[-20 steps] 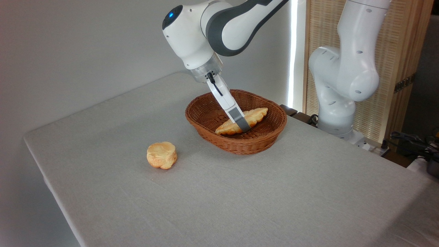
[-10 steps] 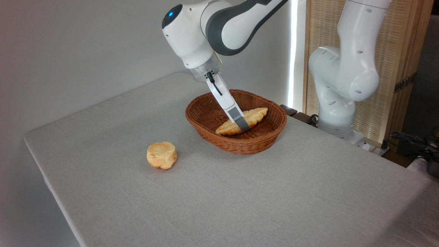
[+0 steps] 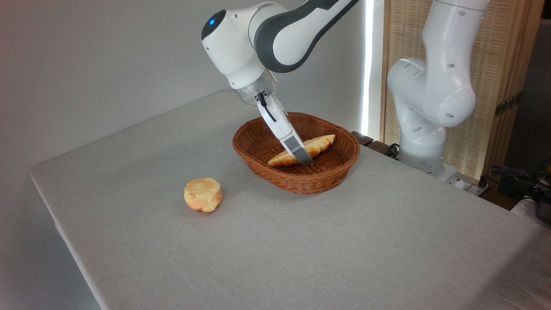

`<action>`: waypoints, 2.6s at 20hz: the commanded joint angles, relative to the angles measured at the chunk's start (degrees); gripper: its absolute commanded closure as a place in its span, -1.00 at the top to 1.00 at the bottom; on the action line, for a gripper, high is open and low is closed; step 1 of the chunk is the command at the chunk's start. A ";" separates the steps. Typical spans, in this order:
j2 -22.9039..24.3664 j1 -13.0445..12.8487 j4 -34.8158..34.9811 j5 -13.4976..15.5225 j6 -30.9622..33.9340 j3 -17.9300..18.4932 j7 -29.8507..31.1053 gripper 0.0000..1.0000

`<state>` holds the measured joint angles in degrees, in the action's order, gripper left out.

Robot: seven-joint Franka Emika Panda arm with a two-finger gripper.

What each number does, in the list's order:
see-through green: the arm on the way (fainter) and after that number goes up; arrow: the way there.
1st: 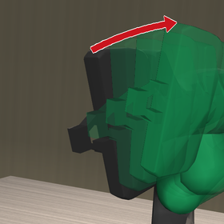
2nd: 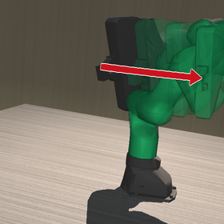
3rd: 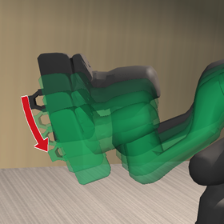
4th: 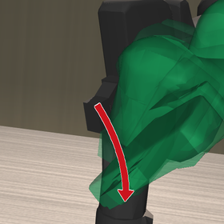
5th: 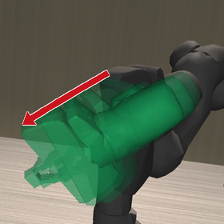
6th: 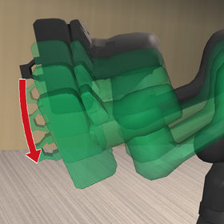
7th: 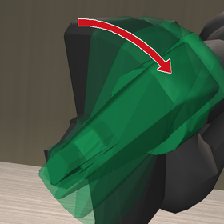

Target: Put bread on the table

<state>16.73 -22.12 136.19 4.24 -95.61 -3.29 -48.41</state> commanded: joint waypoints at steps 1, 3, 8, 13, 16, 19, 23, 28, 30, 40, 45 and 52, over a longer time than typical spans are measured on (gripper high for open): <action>-0.38 -0.12 -0.13 0.15 -1.15 -0.31 -1.24 0.57; -0.38 0.05 -0.13 0.15 -1.15 -0.40 -2.12 -0.14; -0.29 0.14 -0.22 0.24 -1.07 -0.49 -2.30 -0.40; -0.21 -0.03 -0.31 0.24 -1.24 -0.58 -2.65 -0.38; -0.03 -0.03 -0.83 0.24 -0.81 -0.58 -2.65 -0.38; 0.14 -0.21 -4.07 0.59 1.73 -1.54 -2.56 -0.35; 0.58 -0.21 -8.29 0.94 6.13 -1.81 -2.39 -0.34; 0.67 0.67 -13.04 1.03 8.87 -0.50 -2.65 -0.26; 0.67 0.76 -14.54 1.03 7.29 1.70 -3.00 -0.27; -1.17 0.85 -15.60 1.12 -9.75 8.12 -3.09 -0.27; -4.60 1.11 -15.78 1.03 -15.91 9.34 -3.09 -0.26; -8.73 1.11 -18.59 0.94 -17.41 10.14 -3.09 -0.16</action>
<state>9.41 -21.07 119.22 4.25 -112.84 6.51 -50.39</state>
